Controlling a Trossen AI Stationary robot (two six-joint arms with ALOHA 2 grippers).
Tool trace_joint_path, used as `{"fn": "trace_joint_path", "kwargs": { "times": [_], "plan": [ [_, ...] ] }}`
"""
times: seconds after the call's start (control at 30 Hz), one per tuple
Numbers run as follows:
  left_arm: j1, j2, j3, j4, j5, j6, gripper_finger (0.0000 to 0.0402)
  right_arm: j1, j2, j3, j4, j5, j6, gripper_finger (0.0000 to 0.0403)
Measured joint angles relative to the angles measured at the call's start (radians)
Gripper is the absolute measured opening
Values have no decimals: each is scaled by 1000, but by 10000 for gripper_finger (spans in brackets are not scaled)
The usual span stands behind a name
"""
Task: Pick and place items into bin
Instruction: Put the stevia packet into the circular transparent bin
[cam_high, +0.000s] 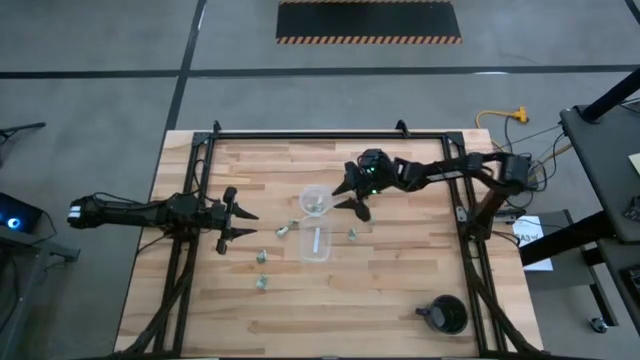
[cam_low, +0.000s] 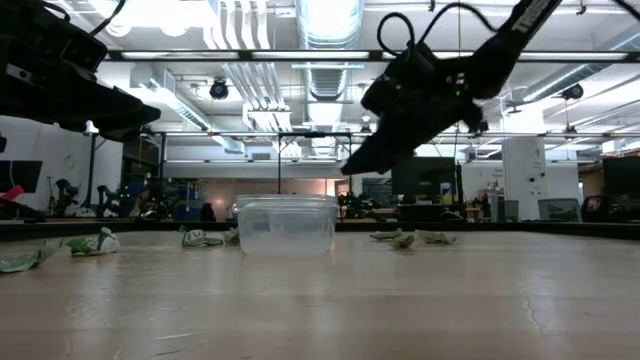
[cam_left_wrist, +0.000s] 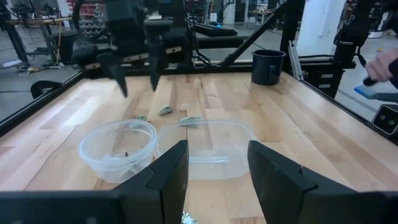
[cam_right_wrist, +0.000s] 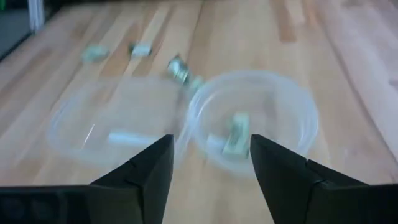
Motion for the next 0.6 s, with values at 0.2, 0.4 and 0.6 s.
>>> {"fn": "trace_joint_path", "kwargs": {
  "times": [0.2,0.4,0.6],
  "plan": [
    [0,0,0,0,0,0,149,16,-125,-2,-326,2,-156,203],
    [0,0,0,0,0,0,149,20,-162,5,-540,102,-362,203],
    [0,0,0,0,0,0,149,20,-162,19,-650,192,-500,203]
  ]
}}
